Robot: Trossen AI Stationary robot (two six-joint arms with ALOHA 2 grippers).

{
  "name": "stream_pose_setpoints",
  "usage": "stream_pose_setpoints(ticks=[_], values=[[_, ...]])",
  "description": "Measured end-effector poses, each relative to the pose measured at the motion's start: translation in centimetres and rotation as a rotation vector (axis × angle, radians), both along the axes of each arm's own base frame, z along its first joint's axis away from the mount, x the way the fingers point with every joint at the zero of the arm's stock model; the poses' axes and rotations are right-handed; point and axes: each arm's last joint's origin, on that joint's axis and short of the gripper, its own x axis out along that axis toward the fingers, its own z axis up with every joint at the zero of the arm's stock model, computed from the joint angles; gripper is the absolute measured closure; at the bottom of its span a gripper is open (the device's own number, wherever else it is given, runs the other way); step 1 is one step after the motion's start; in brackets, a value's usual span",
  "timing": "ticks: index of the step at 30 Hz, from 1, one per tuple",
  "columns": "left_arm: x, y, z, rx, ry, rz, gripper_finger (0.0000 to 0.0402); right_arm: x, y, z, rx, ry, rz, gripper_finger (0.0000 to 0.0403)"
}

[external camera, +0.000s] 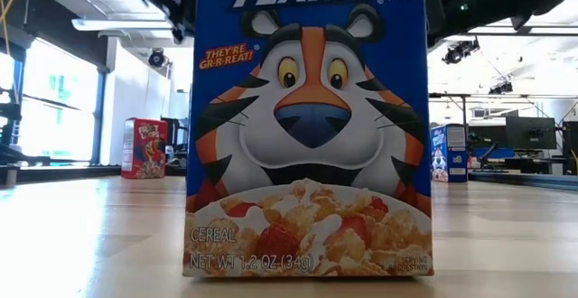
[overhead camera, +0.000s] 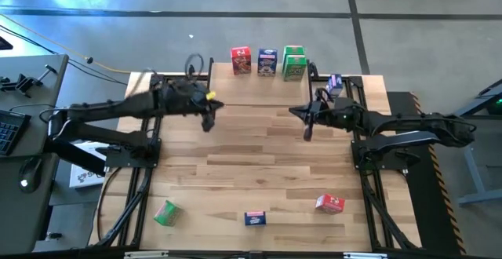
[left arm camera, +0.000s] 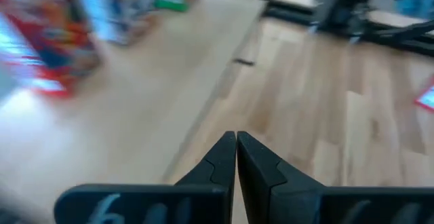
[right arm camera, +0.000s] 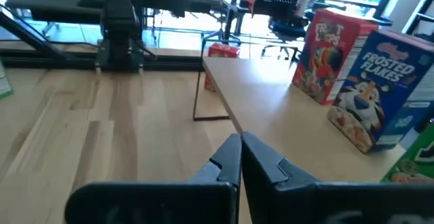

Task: Stack cereal on shelf
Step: Put the top red cereal box in front of the other red cereal box on the shelf

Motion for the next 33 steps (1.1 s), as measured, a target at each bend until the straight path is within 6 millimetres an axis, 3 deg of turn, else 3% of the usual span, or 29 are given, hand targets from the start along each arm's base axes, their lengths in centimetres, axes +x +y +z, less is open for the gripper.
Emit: stream_pose_setpoints(ticks=[6, 10, 18, 26, 33], values=[[-3.6, 1.3, 5.2, 0.000, 0.157, 0.143, 0.0394, 0.0, 0.3, -0.1, -0.015, 0.014, 0.022, 0.0403], [-5.8, 2.8, 6.4, -0.049, 0.330, 0.255, 0.0400, 0.1, 0.6, -0.1, -0.053, 0.026, 0.043, 0.0403], [-7.2, 7.9, 4.2, -0.122, 0.591, 0.378, 0.0377, 0.1, 0.7, -0.2, -0.071, 0.032, 0.050, 0.0403], [-6.8, 12.7, 0.3, -0.291, 0.759, 0.390, 0.0262, 0.1, 0.7, -0.4, -0.056, 0.051, 0.051, 0.0403], [-6.8, 15.7, -2.5, -0.366, 0.860, 0.442, 0.0175, 0.0, 0.7, -0.6, -0.039, 0.066, 0.049, 0.0403]])
